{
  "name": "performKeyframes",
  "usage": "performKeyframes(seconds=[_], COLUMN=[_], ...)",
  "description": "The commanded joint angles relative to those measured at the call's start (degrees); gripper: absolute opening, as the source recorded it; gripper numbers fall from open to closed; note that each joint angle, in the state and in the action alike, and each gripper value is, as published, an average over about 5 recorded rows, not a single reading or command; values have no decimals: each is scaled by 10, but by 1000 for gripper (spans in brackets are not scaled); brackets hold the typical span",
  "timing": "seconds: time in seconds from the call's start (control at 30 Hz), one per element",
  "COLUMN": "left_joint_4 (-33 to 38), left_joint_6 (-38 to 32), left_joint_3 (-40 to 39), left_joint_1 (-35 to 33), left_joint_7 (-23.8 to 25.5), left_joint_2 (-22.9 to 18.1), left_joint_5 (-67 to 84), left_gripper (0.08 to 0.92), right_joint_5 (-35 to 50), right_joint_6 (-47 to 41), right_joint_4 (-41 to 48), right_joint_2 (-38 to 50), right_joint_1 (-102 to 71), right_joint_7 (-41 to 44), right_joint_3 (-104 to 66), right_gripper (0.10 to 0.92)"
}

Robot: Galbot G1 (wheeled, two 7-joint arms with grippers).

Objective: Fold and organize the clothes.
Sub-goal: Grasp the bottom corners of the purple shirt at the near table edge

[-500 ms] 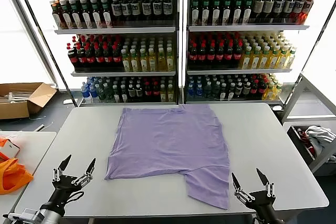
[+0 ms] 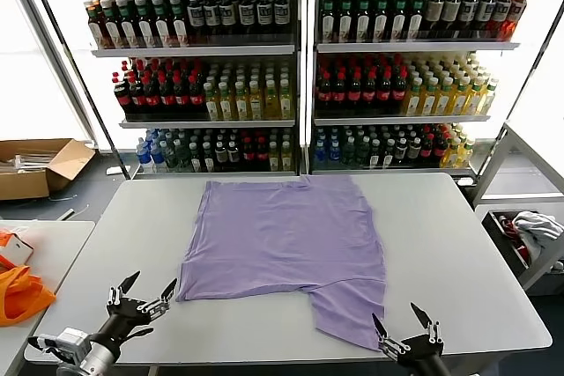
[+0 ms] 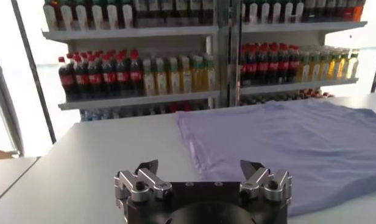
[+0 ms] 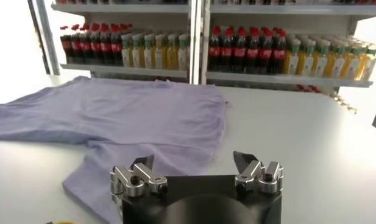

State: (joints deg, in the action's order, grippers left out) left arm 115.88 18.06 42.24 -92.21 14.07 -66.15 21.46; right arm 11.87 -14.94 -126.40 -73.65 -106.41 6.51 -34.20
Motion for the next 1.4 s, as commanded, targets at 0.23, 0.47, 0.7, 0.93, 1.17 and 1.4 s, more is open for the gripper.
performKeyframes(seconds=[0.23,0.47,0.7,0.93,1.17,1.4], left_joint_4=[-62,-88,-105,-103,-78,-31], left_joint_6=[44,41,36,29,30,46], left_joint_3=[-72,-81,-84,-83,-87,-76], left_joint_1=[52,69,73,71,56,33], left_joint_7=[-6,-6,-6,-6,-6,-14], left_joint_2=[36,34,32,27,14,5], left_joint_5=[11,23,32,39,49,90], left_gripper=[822,823,818,681,473,273], right_joint_5=[-57,-70,-79,-77,-72,-54], right_joint_6=[-34,-30,-15,-10,5,62], right_joint_4=[39,55,48,48,46,28], right_joint_2=[-27,-43,-35,-34,-26,-4], right_joint_1=[14,22,14,11,5,-23], right_joint_7=[-24,-22,1,1,15,86], right_joint_3=[62,72,69,62,54,36], right_gripper=[740,541,342,143,107,107])
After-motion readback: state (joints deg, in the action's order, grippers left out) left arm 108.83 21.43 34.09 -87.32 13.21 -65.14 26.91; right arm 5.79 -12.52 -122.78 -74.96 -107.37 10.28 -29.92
